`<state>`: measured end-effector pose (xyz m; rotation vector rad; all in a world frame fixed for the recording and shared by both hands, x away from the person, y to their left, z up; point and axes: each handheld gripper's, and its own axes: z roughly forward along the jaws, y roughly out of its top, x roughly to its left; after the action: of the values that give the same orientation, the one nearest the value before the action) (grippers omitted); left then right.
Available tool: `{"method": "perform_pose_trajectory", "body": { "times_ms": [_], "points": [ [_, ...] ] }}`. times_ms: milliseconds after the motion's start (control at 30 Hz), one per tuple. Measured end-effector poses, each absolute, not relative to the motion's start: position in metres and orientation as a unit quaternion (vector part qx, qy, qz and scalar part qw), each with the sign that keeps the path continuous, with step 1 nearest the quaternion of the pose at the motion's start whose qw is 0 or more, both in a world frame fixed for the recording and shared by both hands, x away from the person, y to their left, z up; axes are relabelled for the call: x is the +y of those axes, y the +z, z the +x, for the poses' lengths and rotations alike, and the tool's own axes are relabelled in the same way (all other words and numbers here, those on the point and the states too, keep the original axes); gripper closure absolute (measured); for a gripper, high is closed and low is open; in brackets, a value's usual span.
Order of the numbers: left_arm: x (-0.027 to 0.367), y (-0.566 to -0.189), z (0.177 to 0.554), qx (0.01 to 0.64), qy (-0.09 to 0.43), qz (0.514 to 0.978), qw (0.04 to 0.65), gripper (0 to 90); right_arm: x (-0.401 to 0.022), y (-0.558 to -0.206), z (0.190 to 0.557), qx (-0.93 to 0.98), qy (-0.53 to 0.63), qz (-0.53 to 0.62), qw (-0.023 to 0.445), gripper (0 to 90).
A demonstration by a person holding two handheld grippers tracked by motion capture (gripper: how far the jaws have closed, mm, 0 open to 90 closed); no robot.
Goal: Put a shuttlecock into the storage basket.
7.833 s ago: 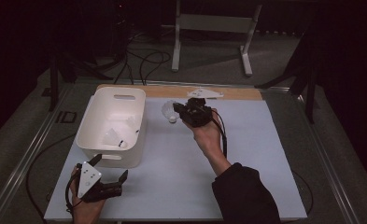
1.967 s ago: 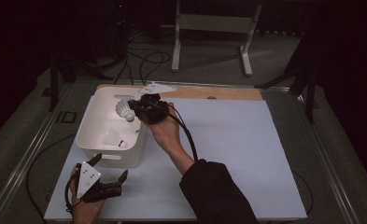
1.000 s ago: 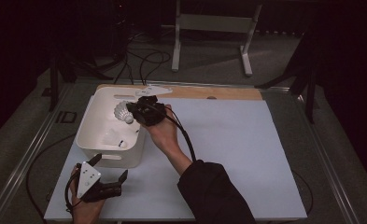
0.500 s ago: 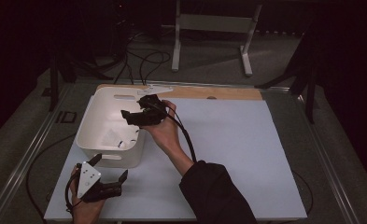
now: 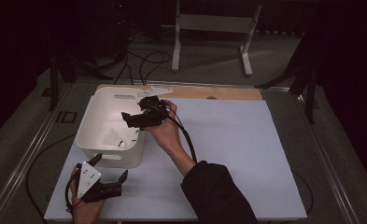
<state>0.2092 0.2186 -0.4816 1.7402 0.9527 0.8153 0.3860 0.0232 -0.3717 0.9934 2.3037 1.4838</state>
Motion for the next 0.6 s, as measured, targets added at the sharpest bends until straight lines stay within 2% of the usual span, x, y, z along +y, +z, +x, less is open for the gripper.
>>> {"method": "perform_pose_trajectory", "body": {
  "times_ms": [600],
  "points": [
    [0.218, -0.482, 0.21, 0.39, 0.334, 0.713, 0.477, 0.2, 0.008, -0.375, 0.387, 0.792, 0.496, 0.333, 0.123, 13.6]
  ]
}}
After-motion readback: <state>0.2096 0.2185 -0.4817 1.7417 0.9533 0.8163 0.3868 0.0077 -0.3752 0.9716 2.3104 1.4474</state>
